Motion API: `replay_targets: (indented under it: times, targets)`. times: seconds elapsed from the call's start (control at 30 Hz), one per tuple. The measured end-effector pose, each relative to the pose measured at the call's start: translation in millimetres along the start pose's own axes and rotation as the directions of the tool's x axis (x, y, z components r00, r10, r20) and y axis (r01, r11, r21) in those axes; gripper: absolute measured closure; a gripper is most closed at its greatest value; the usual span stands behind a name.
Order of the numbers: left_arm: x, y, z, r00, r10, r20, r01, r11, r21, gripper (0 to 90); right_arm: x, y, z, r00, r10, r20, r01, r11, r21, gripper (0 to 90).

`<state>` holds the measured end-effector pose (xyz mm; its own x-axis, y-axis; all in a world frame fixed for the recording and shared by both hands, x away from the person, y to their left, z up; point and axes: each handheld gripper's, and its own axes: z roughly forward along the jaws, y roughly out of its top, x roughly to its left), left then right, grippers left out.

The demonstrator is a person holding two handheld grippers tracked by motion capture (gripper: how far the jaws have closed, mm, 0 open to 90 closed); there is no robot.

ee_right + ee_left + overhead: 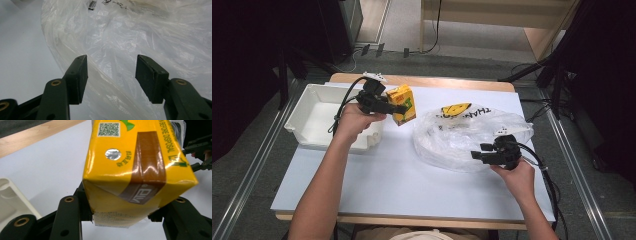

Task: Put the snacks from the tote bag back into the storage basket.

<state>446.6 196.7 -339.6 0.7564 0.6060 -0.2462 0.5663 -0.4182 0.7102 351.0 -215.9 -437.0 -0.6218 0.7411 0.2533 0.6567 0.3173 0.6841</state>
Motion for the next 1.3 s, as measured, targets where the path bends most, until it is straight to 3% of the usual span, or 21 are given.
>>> replay_targets:
  times: [0.7, 1.3]
  targets:
    - [16.4, -5.1, -17.1, 0.9989, -0.020, -0.042, 0.020, 0.9998, -0.002, 51.5, 0.0, -0.1, 0.1, 1.0000, -0.001, 0.000, 0.001, 1.000, 0.001, 44.3]
    - [32.5, -10.8, -37.4, 0.9933, -0.048, -0.106, 0.045, 0.9987, -0.024, 51.5, 0.1, 0.0, 0.2, 1.0000, -0.001, 0.001, 0.001, 1.000, 0.000, 44.3]
